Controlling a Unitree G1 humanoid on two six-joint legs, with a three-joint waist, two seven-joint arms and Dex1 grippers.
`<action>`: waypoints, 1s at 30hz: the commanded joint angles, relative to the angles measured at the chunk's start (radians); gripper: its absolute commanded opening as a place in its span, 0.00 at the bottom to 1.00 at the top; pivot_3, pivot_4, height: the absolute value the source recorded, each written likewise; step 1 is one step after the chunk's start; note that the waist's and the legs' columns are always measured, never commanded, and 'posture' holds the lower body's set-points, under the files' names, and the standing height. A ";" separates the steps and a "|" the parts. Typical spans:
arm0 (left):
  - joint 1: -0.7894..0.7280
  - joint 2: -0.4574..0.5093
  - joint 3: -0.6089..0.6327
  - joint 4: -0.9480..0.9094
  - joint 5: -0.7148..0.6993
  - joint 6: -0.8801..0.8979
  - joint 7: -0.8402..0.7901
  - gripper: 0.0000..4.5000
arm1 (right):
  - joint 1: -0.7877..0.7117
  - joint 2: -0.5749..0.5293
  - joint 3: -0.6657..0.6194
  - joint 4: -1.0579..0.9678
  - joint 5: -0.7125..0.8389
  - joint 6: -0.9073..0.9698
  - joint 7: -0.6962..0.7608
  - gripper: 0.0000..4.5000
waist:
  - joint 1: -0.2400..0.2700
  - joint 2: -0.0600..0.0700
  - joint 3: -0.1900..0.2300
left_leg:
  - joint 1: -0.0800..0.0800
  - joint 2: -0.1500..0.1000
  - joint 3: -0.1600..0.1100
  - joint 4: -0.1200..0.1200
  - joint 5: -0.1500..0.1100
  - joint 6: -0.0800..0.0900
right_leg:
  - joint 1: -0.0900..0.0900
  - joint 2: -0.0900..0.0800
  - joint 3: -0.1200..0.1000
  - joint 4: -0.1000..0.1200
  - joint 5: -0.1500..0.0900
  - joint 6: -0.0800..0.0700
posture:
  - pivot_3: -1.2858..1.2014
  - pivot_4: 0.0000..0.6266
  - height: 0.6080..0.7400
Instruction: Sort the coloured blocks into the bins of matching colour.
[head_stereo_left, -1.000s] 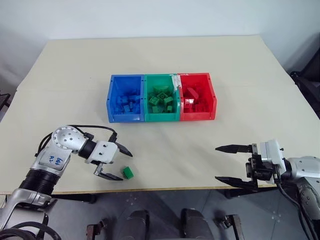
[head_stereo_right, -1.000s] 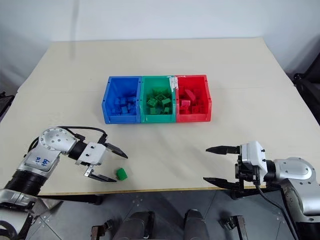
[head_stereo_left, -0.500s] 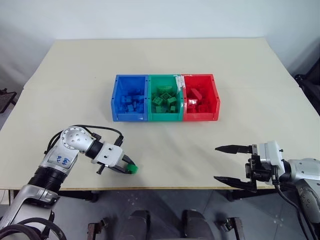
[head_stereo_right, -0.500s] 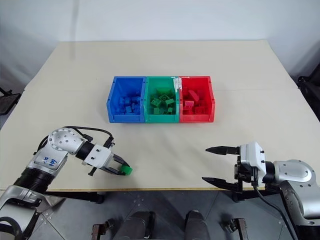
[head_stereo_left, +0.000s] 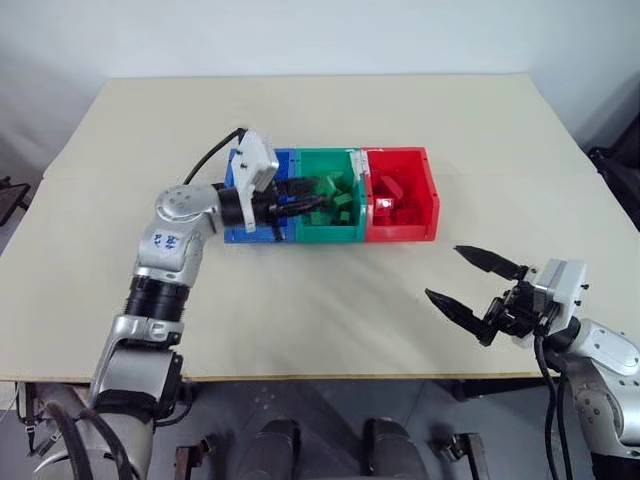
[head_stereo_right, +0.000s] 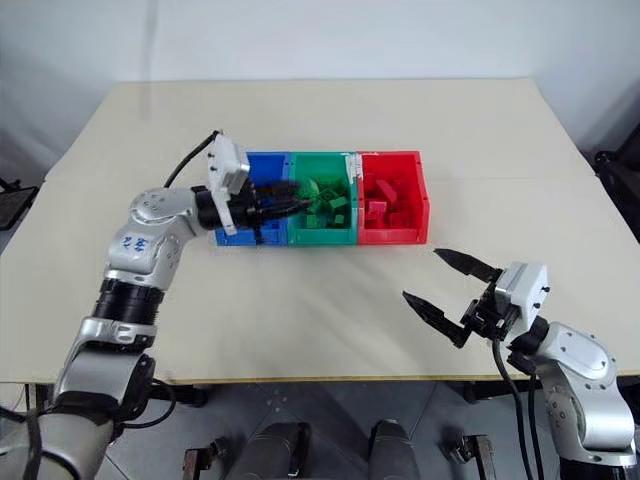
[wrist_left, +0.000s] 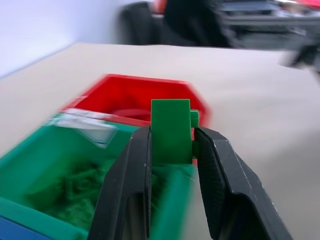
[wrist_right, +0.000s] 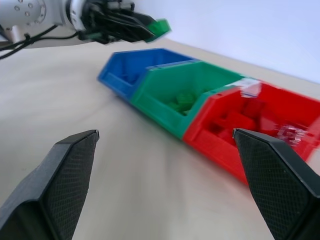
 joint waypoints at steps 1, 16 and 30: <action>-0.094 -0.040 -0.016 0.154 0.104 -0.070 0.134 0.20 | 0.002 0.014 -0.003 -0.072 0.002 0.000 -0.054 1.00 | -0.001 0.000 0.000 | 0.000 0.000 0.000 0.000 0.000 0.000 | 0.000 0.000 0.000 0.000 0.000 0.000 | 0.52 0.24 1.00; -0.023 -0.036 0.061 0.050 0.055 -0.125 0.037 0.98 | -0.050 0.003 0.023 -0.011 -0.016 -0.014 -0.071 1.00 | -0.006 -0.001 0.000 | -0.001 0.000 0.001 -0.001 0.000 0.000 | -0.002 0.000 0.000 0.000 0.000 0.000 | 0.52 0.24 1.00; 0.665 0.370 0.319 -0.436 -0.153 -0.104 -0.262 1.00 | -0.253 -0.139 0.105 0.351 -0.053 -0.109 0.309 1.00 | -0.026 0.000 0.000 | 0.005 0.005 -0.001 -0.007 -0.001 -0.001 | 0.001 -0.001 0.000 -0.008 -0.001 -0.002 | 0.52 0.24 1.00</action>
